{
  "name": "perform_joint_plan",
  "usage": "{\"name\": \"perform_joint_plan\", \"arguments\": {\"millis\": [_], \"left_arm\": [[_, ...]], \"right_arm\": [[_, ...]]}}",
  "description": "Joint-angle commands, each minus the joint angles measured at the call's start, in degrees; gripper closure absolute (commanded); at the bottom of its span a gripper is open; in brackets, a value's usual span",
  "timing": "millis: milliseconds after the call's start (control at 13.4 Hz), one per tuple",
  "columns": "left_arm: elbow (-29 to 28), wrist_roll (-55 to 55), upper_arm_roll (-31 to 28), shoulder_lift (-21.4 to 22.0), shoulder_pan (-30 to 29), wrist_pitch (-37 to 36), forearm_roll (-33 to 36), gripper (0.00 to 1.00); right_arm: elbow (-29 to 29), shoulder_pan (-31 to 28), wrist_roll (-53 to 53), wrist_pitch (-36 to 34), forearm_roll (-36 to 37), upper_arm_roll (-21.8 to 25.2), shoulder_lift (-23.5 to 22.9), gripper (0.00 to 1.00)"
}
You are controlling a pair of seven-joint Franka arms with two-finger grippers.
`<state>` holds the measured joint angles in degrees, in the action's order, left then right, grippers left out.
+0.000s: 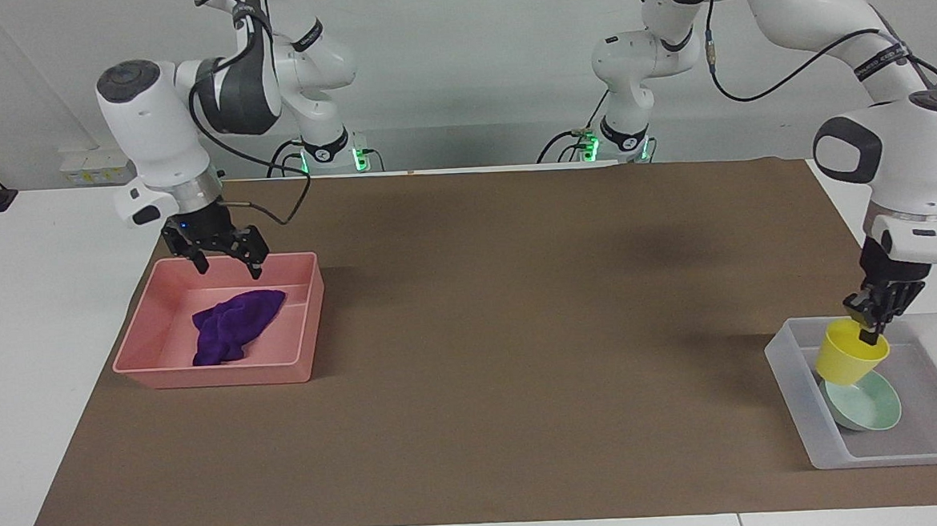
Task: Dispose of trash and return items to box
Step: 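Carry the yellow cup to the clear bin while the right gripper releases, then lower the yellow cup into the green bowl and open the left gripper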
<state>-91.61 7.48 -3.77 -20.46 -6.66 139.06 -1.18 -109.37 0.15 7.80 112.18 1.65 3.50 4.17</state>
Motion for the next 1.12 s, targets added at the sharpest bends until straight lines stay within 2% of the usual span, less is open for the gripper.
{"name": "perform_joint_plan", "arguments": {"millis": [0, 224, 448, 672, 1046], "left_arm": [[8.6, -1.8, 1.0, -7.6, -2.4, -1.4, 0.5, 1.0], [12.9, -4.9, 1.0, -13.2, -4.1, -0.6, 0.4, 1.0], [9.7, -4.9, 0.9, -13.2, -4.9, 1.6, -0.8, 1.0], [6.5, -4.9, 0.9, -12.9, -4.9, 3.1, -1.0, 1.0], [7.9, -5.2, 1.1, -12.7, -4.1, 0.9, -0.7, 0.34]], "right_arm": [[5.4, -0.7, -1.0, -7.4, 0.4, 0.0, 1.0, 0.0], [13.5, -0.9, -0.9, -16.8, 0.5, 0.2, 1.0, 0.0], [18.9, -2.1, -3.8, -24.1, 0.4, 0.2, 1.0, 0.0], [18.1, -2.0, -3.8, -24.2, -0.2, 0.0, 1.4, 0.0], [15.6, -1.2, -3.7, -24.4, 0.3, -0.2, 2.9, 0.0]]}}
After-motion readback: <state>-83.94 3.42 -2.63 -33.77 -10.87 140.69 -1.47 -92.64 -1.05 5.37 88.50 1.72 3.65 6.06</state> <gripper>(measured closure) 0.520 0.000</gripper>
